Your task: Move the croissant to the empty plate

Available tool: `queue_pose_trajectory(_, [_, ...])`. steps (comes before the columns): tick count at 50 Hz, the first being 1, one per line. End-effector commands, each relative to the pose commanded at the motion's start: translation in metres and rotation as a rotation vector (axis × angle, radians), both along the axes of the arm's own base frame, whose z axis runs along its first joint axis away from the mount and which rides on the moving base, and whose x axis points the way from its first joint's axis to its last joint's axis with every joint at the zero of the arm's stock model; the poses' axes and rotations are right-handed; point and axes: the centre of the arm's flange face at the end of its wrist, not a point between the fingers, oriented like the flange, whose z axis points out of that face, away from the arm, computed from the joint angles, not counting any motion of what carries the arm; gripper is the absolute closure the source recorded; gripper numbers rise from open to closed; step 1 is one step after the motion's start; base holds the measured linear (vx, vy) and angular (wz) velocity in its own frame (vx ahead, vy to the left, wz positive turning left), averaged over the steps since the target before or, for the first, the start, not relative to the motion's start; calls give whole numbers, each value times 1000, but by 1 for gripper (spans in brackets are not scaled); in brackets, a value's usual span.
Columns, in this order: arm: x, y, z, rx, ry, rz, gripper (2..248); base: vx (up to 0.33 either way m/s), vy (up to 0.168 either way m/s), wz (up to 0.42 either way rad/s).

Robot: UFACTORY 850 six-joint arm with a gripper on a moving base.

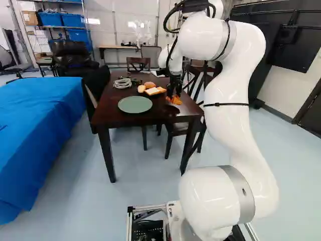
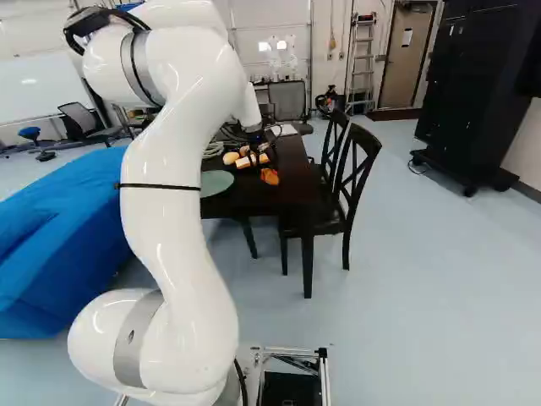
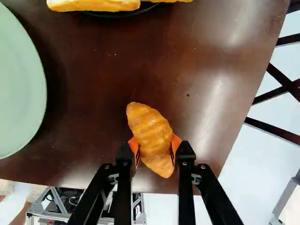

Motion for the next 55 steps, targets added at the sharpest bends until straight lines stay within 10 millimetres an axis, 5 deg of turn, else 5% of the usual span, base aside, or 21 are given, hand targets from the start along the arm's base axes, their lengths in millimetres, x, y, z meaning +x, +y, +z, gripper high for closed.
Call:
queue_pose_trajectory(45, [-26, 41, 66, -4, -45, 56, 156, 0, 0, 0])
queue_pose_trajectory(55, [-23, 55, 66, -4, -47, 77, 156, 0, 0, 0])
